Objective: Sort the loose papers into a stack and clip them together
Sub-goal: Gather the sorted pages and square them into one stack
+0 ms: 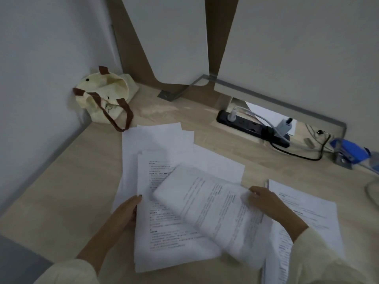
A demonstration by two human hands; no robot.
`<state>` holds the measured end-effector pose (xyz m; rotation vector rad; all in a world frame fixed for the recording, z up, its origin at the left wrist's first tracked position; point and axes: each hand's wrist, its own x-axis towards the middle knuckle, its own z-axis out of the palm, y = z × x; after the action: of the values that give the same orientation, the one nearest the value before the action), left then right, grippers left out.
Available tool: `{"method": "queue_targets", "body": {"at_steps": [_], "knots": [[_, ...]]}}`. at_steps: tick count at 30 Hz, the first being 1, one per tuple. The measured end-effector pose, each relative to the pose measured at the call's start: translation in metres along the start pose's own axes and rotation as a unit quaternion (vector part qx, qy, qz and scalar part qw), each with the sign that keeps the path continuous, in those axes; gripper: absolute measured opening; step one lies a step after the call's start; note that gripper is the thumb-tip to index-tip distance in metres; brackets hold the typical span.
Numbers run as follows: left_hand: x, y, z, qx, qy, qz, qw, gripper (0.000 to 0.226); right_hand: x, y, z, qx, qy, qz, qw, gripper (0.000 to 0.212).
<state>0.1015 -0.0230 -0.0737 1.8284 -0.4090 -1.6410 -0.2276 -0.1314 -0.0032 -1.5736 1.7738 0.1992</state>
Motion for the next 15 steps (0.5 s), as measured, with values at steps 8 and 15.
{"method": "queue_targets", "body": {"at_steps": [8,15], "knots": [[-0.005,0.012,0.001,-0.008,0.017,0.004,1.000,0.043,0.015,-0.079,-0.001,-0.372,0.156,-0.216,0.889,0.030],[-0.003,0.025,-0.002,-0.028,0.004,-0.007,1.000,0.051,0.027,-0.150,0.032,-0.483,0.233,-0.362,0.762,0.020]]}}
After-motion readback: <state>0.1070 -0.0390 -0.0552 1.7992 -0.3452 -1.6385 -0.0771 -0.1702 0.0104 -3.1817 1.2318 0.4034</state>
